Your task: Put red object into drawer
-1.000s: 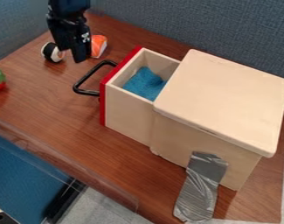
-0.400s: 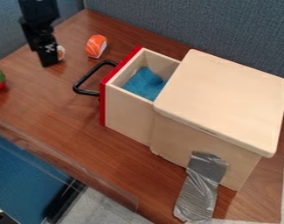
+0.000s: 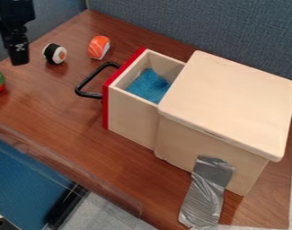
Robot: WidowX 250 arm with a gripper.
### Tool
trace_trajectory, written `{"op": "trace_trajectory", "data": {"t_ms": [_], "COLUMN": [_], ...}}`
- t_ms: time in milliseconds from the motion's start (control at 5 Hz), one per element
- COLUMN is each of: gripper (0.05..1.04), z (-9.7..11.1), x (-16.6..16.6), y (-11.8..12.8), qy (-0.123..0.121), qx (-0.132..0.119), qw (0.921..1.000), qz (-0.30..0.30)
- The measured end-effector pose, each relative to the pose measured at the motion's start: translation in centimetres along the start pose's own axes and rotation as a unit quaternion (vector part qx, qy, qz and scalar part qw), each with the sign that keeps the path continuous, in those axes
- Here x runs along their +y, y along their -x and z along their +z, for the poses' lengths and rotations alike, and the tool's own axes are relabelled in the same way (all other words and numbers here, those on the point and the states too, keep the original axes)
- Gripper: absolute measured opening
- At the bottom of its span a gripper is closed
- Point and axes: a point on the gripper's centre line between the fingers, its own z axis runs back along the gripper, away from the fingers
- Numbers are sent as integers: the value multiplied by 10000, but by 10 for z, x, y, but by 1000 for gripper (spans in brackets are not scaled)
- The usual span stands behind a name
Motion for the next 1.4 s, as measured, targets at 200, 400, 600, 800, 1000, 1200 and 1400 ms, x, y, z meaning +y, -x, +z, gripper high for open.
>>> {"op": "trace_trajectory", "data": {"t_ms": [200, 400, 600, 800, 1000, 1200, 1400], "gripper": [999, 999, 999, 999, 999, 999, 999], "z": [-9, -12, -20, -25, -20, -23, -34], "x": [7, 9, 1, -5, -7, -5, -2], "y": [15, 27, 40, 49, 50, 49, 44], "qy": [1, -21, 178, 309, 277, 131, -32], "qx": [189, 266, 317, 339, 316, 296, 100], "qw": [9996, 9987, 9975, 9963, 9959, 9967, 9983], "qz": [-232, -429, -604, -731, -805, -745, -581]}}
